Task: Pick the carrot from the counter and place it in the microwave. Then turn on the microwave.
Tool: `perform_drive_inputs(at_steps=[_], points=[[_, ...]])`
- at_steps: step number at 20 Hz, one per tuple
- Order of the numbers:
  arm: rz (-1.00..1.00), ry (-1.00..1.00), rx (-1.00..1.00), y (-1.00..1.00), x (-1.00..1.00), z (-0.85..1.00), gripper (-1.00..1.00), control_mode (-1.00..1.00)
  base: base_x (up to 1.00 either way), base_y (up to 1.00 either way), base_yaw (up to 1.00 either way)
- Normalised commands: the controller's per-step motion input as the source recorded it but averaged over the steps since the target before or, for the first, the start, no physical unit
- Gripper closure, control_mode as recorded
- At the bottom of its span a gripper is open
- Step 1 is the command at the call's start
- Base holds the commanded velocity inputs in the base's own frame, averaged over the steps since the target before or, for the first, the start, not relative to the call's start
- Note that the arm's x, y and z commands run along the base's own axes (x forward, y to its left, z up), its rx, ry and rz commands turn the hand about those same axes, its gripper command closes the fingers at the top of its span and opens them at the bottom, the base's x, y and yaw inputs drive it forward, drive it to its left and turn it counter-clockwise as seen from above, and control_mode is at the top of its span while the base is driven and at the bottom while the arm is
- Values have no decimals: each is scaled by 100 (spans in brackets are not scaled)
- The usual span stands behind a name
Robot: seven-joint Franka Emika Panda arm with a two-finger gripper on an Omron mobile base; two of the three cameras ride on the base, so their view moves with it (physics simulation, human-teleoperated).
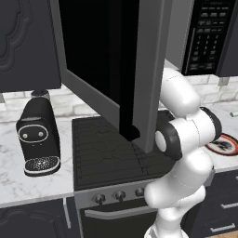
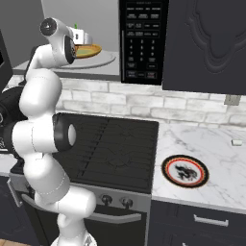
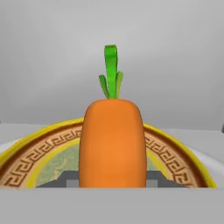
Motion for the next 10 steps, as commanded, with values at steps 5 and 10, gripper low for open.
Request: perform_drive_inputs(at_steps=[5,10], points=[[0,3,0,8,23,0,100,-100,0,0,0],[0,2,0,3,20,-5,100,-100,0,0,0]])
